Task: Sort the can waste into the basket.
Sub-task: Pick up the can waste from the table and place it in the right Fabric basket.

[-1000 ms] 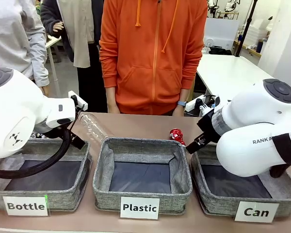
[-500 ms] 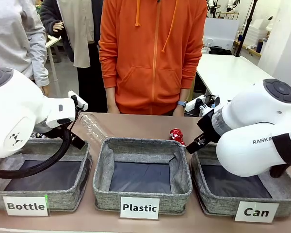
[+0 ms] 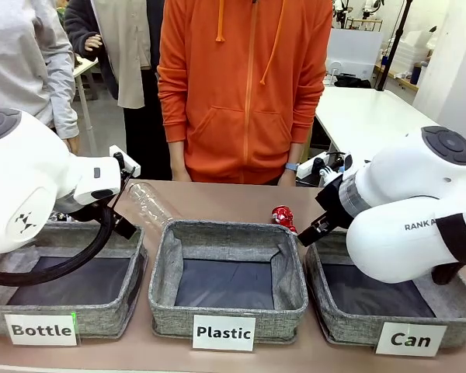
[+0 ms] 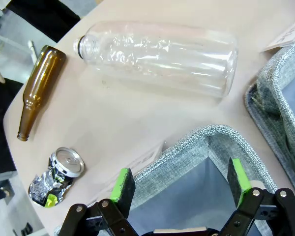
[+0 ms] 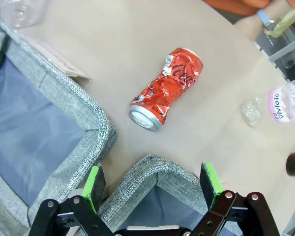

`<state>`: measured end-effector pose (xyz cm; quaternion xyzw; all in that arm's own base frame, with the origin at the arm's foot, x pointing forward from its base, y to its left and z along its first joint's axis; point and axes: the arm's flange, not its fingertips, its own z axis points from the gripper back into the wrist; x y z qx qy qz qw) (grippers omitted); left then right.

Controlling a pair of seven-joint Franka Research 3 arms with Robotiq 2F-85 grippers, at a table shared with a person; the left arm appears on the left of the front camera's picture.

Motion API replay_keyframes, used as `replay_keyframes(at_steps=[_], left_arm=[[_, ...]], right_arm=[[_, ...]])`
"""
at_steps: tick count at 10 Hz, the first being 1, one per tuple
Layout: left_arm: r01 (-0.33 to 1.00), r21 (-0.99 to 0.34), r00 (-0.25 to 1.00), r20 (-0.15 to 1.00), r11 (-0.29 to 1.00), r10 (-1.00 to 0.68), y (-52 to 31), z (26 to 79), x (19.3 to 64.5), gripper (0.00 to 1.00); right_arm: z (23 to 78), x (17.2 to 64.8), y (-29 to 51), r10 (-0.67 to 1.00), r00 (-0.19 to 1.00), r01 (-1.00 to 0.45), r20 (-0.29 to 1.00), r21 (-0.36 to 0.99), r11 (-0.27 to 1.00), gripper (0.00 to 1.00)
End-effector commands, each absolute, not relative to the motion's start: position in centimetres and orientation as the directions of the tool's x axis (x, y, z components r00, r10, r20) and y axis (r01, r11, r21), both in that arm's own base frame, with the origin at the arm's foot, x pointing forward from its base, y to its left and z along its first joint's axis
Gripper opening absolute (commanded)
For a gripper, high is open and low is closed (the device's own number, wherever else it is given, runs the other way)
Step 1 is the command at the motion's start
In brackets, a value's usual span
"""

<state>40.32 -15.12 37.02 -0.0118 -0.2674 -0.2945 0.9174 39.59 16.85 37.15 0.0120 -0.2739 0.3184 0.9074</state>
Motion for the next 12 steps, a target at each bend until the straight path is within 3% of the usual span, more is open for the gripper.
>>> replay_keyframes(at_steps=[1,4,5,8,10,12], left_arm=[[0.547,0.136,0.683,0.498,0.826,-0.534,-15.1,37.0,40.3,0.97],[0.588,0.120,0.662,0.497,0.800,-0.561,-15.4,41.2,39.1,0.98],[0.611,0.041,0.704,0.428,0.790,-0.567,-15.0,44.3,37.7,0.98],[0.596,-0.233,0.770,0.440,0.769,-0.463,-10.1,50.4,33.6,0.98],[0.591,-0.435,0.797,0.446,0.679,-0.407,-1.4,52.0,32.4,0.98],[0.512,-0.601,0.847,0.474,0.614,-0.243,7.8,51.2,32.5,0.98]], right_arm=[[37.2,39.6,16.8,0.571,0.647,-0.584,0.505,-0.152,0.797,1.00],[40.9,38.8,16.3,0.585,0.639,-0.647,0.499,-0.063,0.760,1.00],[44.0,37.8,15.0,0.555,0.680,-0.647,0.478,0.036,0.762,1.00],[52.2,33.5,8.6,0.351,0.834,-0.494,0.425,0.295,0.818,1.00],[54.3,30.3,1.7,0.272,0.824,-0.525,0.497,0.492,0.694,1.00],[52.7,29.3,-7.1,0.053,0.854,-0.459,0.517,0.702,0.544,1.00]])
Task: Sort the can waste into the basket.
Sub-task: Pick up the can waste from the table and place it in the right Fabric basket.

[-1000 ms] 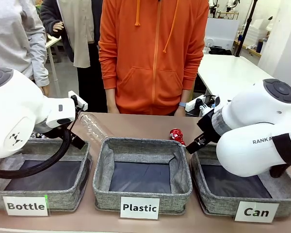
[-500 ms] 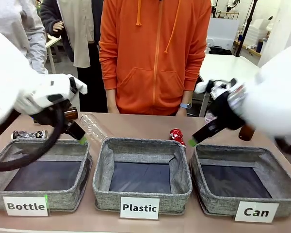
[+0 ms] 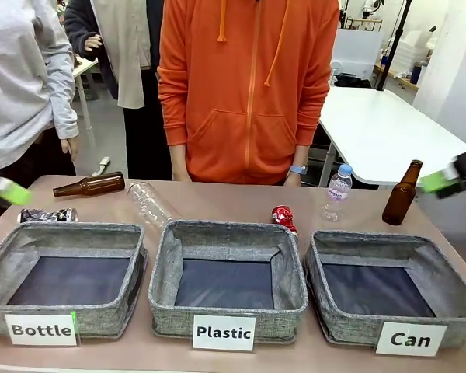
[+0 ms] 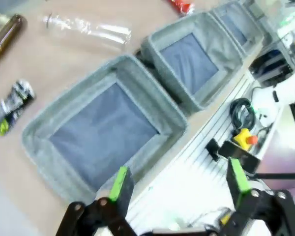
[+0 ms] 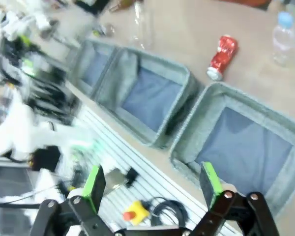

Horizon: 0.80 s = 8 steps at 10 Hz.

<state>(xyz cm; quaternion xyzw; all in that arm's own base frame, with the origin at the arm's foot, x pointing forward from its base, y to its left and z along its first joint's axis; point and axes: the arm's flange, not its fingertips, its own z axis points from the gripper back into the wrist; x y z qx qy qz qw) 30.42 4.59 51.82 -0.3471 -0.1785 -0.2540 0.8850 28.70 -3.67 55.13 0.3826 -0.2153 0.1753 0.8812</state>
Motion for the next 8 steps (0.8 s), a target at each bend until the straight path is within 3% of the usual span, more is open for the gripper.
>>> replay_keyframes(at_steps=[1,2,5,6,8], left_arm=[[0.451,-0.667,0.867,0.485,0.593,-0.114,11.6,50.0,32.2,0.98],[0.396,-0.754,0.876,0.481,0.524,0.030,14.7,47.8,32.0,0.98],[0.239,-0.837,0.886,0.395,0.493,0.242,16.3,44.0,33.1,0.98],[0.297,-0.797,0.894,0.425,0.525,0.139,18.1,45.5,30.4,0.98],[0.297,-0.797,0.894,0.425,0.525,0.139,18.1,45.5,30.4,0.98]], right_arm=[[50.9,29.3,-11.2,-0.083,0.876,-0.390,0.476,0.797,0.461,1.00],[48.6,29.6,-15.1,-0.191,0.885,-0.337,0.425,0.867,0.366,1.00],[44.0,30.3,-19.1,-0.337,0.892,-0.215,0.302,0.938,0.272,1.00],[43.7,30.7,-19.0,-0.371,0.878,-0.184,0.303,0.929,0.322,1.00],[43.7,28.2,-19.8,-0.344,0.887,-0.208,0.307,0.933,0.295,1.00]])
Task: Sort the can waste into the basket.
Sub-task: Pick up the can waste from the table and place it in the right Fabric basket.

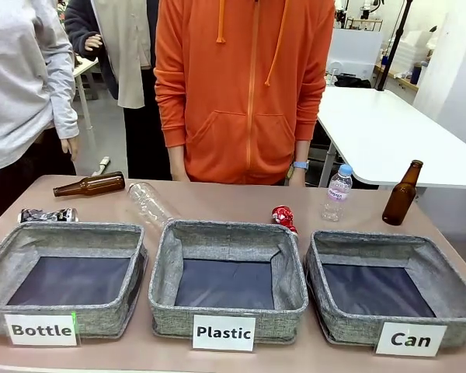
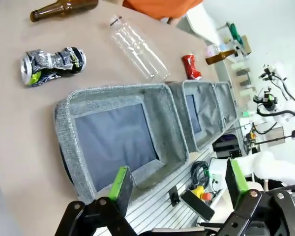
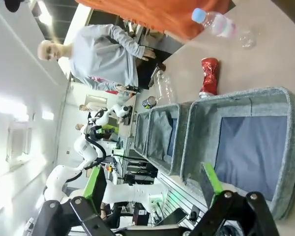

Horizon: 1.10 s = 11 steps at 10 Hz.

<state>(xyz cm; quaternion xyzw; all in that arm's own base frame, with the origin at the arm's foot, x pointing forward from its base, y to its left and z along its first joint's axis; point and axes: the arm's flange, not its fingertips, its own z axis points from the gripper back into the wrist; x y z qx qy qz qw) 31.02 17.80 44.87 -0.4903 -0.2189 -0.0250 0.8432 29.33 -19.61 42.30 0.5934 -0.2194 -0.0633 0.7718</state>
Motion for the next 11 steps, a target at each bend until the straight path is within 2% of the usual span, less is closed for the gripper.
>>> replay_keyframes(at_steps=[1,6,7,9,11], left_arm=[[0.297,-0.797,0.894,0.425,0.525,0.139,18.1,45.5,30.4,0.98],[0.297,-0.797,0.894,0.425,0.525,0.139,18.1,45.5,30.4,0.98],[0.297,-0.797,0.894,0.425,0.525,0.139,18.1,45.5,30.4,0.98],[0.297,-0.797,0.894,0.425,0.525,0.139,18.1,45.5,30.4,0.98],[0.297,-0.797,0.894,0.425,0.525,0.139,18.1,45.5,30.4,0.98]], right_arm=[[43.7,28.2,-19.8,-0.344,0.887,-0.208,0.307,0.933,0.295,1.00],[43.7,28.2,-19.8,-0.344,0.887,-0.208,0.307,0.933,0.295,1.00],[43.7,27.8,-19.8,-0.340,0.899,-0.172,0.276,0.936,0.306,1.00],[46.6,28.5,-16.0,-0.304,0.900,-0.159,0.312,0.885,0.437,1.00],[49.7,31.5,-8.2,-0.205,0.910,-0.172,0.361,0.777,0.606,1.00]])
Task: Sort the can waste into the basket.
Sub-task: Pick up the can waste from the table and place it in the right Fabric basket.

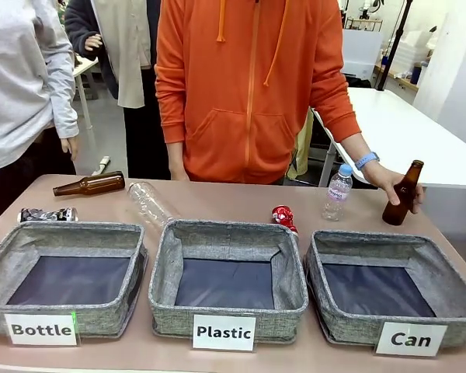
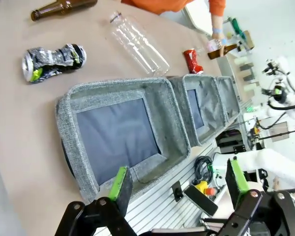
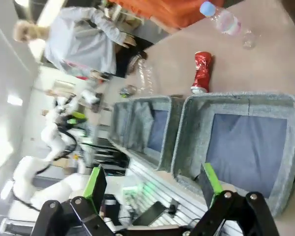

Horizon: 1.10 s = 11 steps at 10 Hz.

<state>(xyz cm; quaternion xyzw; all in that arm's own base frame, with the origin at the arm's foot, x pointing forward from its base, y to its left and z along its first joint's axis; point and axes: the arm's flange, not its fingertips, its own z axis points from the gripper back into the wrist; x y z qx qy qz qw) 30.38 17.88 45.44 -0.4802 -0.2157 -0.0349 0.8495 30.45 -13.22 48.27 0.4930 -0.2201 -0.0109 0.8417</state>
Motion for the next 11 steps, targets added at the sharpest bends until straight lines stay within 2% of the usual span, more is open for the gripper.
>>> replay_keyframes(at_steps=[1,3,5,6,7,8,9,11], left_arm=[[0.297,-0.797,0.894,0.425,0.525,0.139,18.1,45.5,30.4,0.98],[0.297,-0.797,0.894,0.425,0.525,0.139,18.1,45.5,30.4,0.98],[0.297,-0.797,0.894,0.425,0.525,0.139,18.1,45.5,30.4,0.98],[0.297,-0.797,0.894,0.425,0.525,0.139,18.1,45.5,30.4,0.98],[0.297,-0.797,0.894,0.425,0.525,0.139,18.1,45.5,30.4,0.98],[0.297,-0.797,0.894,0.425,0.525,0.139,18.1,45.5,30.4,0.98],[0.297,-0.797,0.894,0.425,0.525,0.139,18.1,45.5,30.4,0.98],[0.297,-0.797,0.894,0.425,0.525,0.139,18.1,45.5,30.4,0.98]], right_arm=[[50.5,33.3,-3.7,-0.138,0.918,-0.187,0.373,0.711,0.678,1.00],[50.5,36.2,4.2,-0.015,0.923,-0.214,0.385,0.543,0.812,1.00],[49.3,38.0,8.6,0.033,0.892,-0.222,0.450,0.375,0.900,1.00],[50.0,37.3,6.9,0.111,0.884,-0.305,0.454,0.379,0.874,1.00],[52.0,34.8,1.1,0.101,0.908,-0.320,0.407,0.517,0.794,1.00],[53.4,29.5,-6.8,0.102,0.921,-0.346,0.375,0.669,0.658,1.00],[53.0,24.9,-12.5,0.105,0.951,-0.289,0.290,0.720,0.631,1.00],[50.8,17.9,-19.4,-0.019,0.956,-0.217,0.293,0.748,0.627,1.00]])
